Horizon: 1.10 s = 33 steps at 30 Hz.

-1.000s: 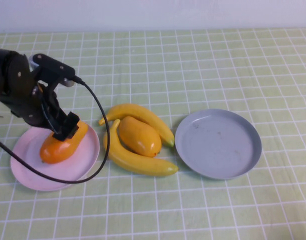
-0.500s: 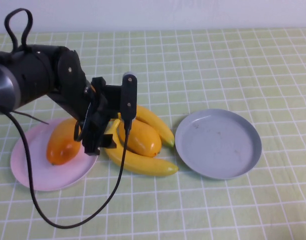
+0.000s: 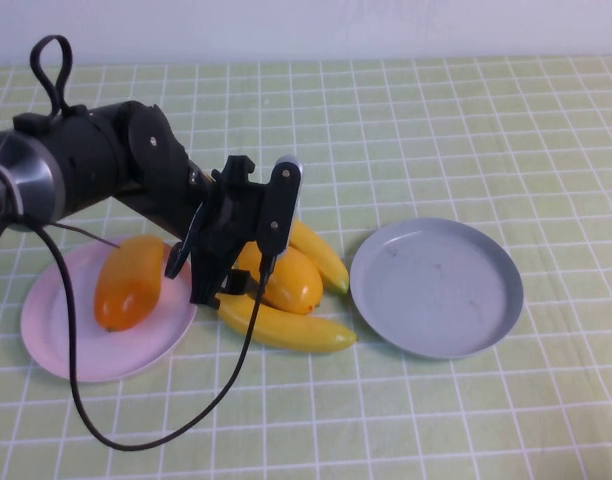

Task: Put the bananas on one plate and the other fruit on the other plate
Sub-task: Put one type of fruit in the left plate

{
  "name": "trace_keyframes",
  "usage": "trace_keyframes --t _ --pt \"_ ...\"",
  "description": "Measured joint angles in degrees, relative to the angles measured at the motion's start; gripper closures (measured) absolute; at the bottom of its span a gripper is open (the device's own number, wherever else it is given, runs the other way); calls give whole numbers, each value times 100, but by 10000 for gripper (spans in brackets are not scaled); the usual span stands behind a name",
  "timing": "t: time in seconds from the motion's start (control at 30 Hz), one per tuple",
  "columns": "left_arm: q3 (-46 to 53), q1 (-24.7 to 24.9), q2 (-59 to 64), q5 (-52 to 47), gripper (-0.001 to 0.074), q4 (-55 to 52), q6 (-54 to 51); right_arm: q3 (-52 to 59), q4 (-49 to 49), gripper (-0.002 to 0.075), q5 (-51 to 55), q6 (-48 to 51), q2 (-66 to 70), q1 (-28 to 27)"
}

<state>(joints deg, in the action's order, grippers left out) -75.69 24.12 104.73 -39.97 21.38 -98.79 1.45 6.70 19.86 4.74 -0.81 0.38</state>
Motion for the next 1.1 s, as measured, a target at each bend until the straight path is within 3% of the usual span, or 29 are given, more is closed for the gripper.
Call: trace_keyframes --t 1.1 --pt "-108 0 654 459 254 129 -621 0 0 743 0 0 0 0"
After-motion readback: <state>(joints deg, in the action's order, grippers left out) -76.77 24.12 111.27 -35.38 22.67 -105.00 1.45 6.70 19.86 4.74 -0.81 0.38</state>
